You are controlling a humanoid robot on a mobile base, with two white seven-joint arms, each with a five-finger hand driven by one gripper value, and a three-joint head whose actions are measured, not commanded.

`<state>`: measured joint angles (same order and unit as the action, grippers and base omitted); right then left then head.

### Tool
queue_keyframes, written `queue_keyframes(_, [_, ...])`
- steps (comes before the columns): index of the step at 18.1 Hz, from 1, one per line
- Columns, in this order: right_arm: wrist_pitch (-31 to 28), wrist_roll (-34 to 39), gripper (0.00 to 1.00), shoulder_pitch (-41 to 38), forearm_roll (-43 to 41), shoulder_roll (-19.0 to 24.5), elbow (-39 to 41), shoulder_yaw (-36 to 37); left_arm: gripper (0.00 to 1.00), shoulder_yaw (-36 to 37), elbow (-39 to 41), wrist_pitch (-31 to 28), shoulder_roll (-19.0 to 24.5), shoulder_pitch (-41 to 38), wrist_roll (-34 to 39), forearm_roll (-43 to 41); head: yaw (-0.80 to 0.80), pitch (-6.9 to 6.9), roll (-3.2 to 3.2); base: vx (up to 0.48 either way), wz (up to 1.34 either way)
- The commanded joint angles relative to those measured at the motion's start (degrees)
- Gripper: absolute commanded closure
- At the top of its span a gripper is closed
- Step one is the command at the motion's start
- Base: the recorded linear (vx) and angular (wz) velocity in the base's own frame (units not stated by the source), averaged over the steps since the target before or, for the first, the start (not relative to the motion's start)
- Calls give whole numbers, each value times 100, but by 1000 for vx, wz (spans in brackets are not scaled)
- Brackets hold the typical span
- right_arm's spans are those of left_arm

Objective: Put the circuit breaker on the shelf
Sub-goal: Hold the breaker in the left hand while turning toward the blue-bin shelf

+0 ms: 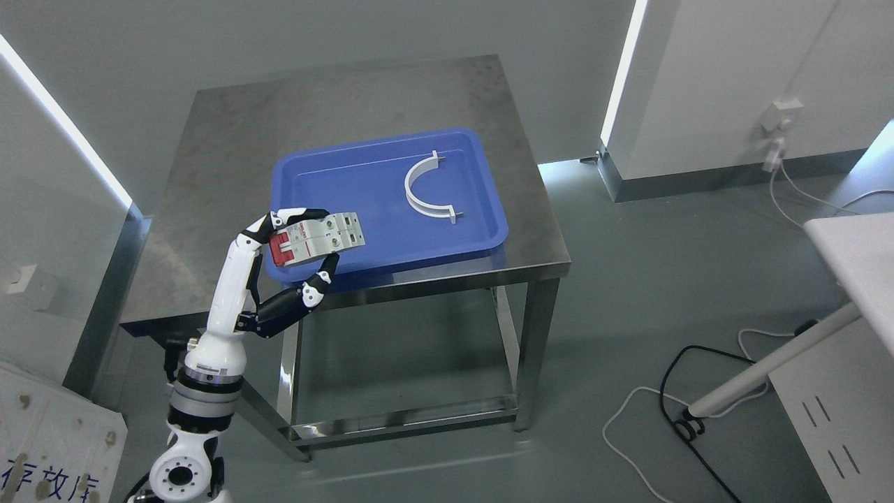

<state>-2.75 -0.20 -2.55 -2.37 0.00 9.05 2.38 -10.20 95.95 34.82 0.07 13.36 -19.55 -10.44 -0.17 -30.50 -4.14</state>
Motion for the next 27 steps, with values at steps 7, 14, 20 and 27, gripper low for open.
queue_keyframes(7, [2, 2, 0, 0, 0, -100, 0, 0, 89, 27, 65, 77, 93, -70, -5, 7, 0, 0, 0, -170, -186])
queue_keyframes(14, [2, 2, 0, 0, 0, -100, 0, 0, 89, 9, 65, 121, 93, -79, 3, 7, 0, 0, 0, -250, -51])
queue_keyframes(20, [2, 2, 0, 0, 0, -100, 0, 0, 89, -61, 65, 121, 93, -79, 3, 7, 0, 0, 0, -250, 58])
queue_keyframes(27, [2, 2, 0, 0, 0, -100, 0, 0, 89, -219, 65, 121, 93, -114, 3, 7, 0, 0, 0, -257, 124])
